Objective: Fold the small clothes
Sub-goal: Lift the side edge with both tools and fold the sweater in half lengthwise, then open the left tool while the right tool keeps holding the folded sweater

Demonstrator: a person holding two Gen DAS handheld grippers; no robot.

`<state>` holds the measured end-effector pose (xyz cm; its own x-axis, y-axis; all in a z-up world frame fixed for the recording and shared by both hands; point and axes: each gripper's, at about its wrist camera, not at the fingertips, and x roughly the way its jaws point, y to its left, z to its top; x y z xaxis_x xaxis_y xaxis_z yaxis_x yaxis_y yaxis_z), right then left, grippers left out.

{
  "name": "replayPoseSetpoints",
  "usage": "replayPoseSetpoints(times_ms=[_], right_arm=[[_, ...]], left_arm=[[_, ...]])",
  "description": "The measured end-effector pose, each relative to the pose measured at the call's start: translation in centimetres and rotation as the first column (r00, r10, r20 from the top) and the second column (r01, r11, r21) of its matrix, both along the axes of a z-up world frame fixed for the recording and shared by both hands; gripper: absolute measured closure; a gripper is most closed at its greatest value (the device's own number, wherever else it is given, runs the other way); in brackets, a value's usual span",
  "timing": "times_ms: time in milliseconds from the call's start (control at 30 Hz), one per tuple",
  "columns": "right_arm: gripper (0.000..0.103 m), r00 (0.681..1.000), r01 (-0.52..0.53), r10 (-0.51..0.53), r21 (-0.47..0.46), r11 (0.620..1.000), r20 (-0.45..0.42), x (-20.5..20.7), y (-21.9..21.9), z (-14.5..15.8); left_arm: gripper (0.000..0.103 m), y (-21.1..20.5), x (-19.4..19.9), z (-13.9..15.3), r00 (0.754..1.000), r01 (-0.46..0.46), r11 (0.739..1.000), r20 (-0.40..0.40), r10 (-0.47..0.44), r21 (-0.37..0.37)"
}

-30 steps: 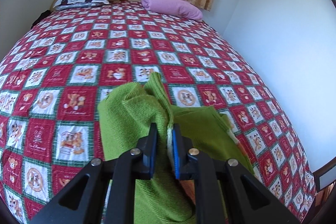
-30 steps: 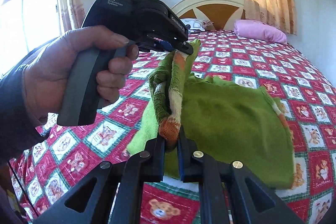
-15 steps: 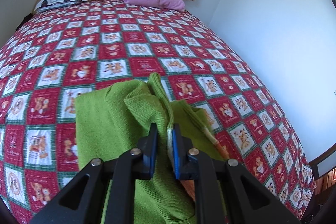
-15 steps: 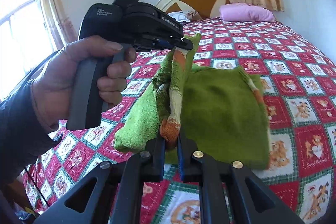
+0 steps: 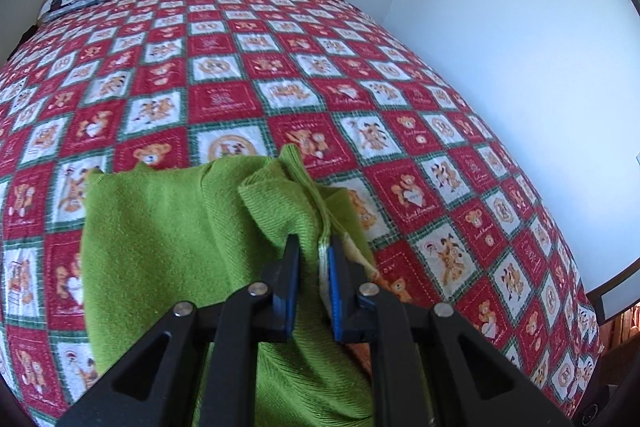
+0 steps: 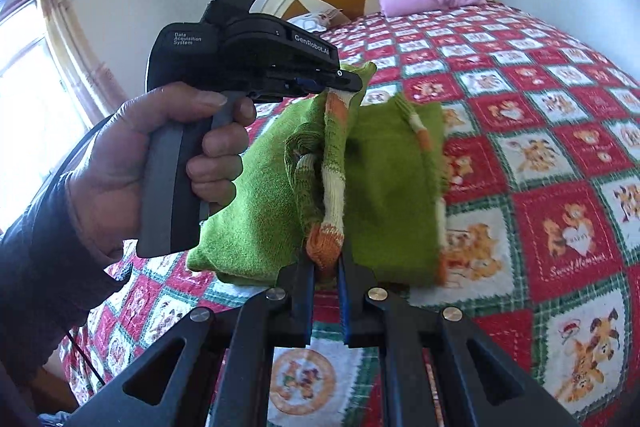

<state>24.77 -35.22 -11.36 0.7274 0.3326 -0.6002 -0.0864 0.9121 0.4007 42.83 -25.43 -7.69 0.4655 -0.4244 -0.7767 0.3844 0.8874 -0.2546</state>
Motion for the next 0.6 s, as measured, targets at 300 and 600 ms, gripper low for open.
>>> replayPoseSetpoints(times_ms=[300, 600], right_arm=[[0.094, 0.997, 0.039, -0.034, 0.065, 0.997, -0.068, 0.0, -2.9, -1.6], [0.093, 0.994, 0.051, -0.04, 0.112, 0.992, -0.099, -0.6, -4.2, -3.4]], left_arm=[[0.082, -3.3, -0.1, -1.8, 0.999, 0.036, 0.998, 0.008, -0.037, 0.058], [0.045, 1.4, -5.3, 1.2, 0.984, 0.037, 0.999, 0.174, -0.041, 0.03]])
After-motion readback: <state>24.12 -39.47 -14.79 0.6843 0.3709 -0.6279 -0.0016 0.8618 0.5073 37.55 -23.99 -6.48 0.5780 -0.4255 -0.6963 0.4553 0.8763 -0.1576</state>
